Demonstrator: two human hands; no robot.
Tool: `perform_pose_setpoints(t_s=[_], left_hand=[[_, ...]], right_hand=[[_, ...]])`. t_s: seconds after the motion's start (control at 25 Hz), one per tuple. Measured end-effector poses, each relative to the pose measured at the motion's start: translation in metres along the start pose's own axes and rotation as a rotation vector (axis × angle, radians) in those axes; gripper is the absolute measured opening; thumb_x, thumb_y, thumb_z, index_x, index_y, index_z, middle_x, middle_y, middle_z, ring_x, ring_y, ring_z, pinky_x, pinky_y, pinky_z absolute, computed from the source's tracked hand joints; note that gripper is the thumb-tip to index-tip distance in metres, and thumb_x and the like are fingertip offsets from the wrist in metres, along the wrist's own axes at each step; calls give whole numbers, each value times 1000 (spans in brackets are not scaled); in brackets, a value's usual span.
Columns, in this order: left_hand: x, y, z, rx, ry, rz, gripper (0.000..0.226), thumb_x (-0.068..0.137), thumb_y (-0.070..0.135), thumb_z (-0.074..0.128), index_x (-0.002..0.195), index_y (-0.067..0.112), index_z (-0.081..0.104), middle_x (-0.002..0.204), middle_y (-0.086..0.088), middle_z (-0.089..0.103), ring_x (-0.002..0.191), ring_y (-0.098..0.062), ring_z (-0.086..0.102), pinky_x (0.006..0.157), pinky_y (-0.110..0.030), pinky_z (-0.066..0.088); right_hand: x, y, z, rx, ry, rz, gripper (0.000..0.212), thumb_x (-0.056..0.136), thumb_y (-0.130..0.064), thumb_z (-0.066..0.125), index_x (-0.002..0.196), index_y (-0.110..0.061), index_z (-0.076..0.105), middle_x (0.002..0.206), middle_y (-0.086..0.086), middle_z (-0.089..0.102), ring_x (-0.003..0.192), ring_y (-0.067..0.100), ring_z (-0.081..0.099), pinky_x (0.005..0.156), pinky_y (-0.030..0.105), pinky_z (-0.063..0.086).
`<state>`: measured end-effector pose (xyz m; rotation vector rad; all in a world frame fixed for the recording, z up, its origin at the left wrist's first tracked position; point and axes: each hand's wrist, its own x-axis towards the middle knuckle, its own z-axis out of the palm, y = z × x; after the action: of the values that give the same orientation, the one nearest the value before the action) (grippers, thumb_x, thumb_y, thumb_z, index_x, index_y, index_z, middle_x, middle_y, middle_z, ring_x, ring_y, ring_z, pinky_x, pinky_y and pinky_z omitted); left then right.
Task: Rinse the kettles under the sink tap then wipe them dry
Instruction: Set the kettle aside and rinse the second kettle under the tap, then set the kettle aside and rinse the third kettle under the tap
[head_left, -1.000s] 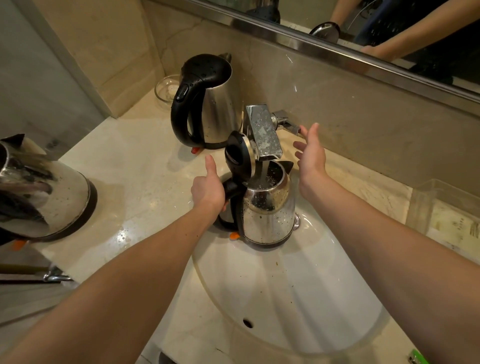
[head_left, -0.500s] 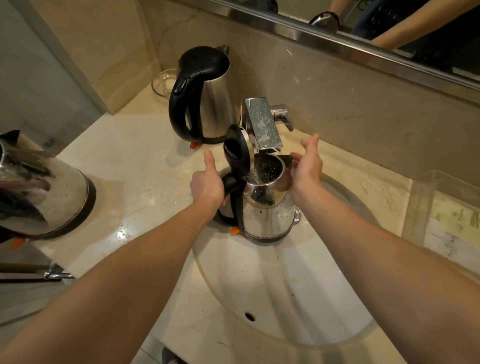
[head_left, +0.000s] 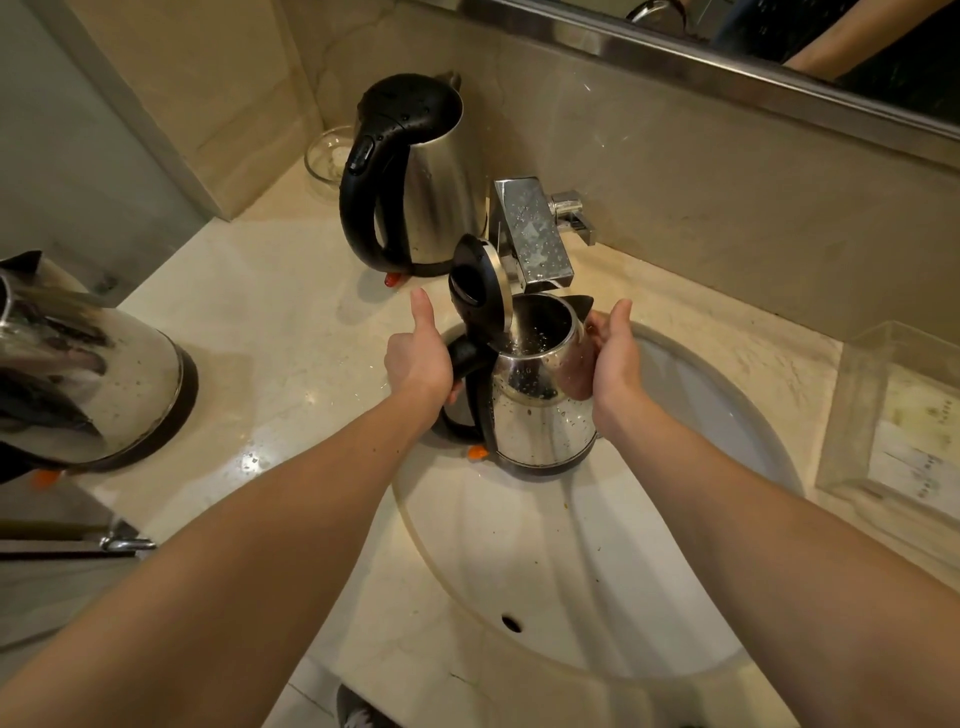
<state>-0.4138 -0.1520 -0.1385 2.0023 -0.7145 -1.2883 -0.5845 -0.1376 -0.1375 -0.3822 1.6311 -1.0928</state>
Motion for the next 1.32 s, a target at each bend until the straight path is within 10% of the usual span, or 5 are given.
perform_pose_setpoints(t_s=[0.16, 0.52, 0.92, 1.12, 1.32], left_hand=[[-3, -2, -2, -45, -49, -14, 76, 95, 78, 23, 110, 10, 54, 84, -9, 59, 62, -22, 54, 42, -26, 42], [-31, -13, -23, -50, -85, -5, 71, 98, 73, 27, 119, 11, 55, 92, -12, 64, 75, -22, 61, 59, -32, 51], [-84, 31, -84, -124, -121, 126, 82, 97, 74, 28, 123, 4, 62, 72, -8, 55, 54, -21, 53, 46, -29, 43], [-91, 43, -137, -174, -63, 142, 69, 95, 76, 29, 81, 12, 49, 78, -11, 55, 55, -22, 51, 49, -32, 43], [-80, 44, -197, -262, 70, 131, 66, 96, 74, 32, 85, 10, 46, 76, -9, 49, 57, -23, 48, 48, -32, 41]], right_hand=[[-6, -1, 8, 38, 25, 34, 52, 97, -69, 27, 88, -33, 63, 82, -10, 64, 87, 13, 61, 81, 33, 49], [-34, 17, -2, 41, 80, 4, 65, 94, -74, 24, 119, -32, 66, 101, -8, 71, 91, 12, 64, 58, 30, 44], [-111, -28, 13, 69, 70, -118, 65, 98, -69, 22, 116, -29, 71, 101, -9, 75, 96, 10, 67, 62, 26, 47], [-137, -36, 51, 41, -11, -231, 64, 99, -65, 22, 113, -28, 73, 110, -6, 74, 110, 14, 62, 95, 36, 43], [-155, -39, 117, -7, -155, -185, 65, 98, -68, 26, 138, -28, 58, 132, -6, 63, 124, 16, 53, 109, 40, 36]])
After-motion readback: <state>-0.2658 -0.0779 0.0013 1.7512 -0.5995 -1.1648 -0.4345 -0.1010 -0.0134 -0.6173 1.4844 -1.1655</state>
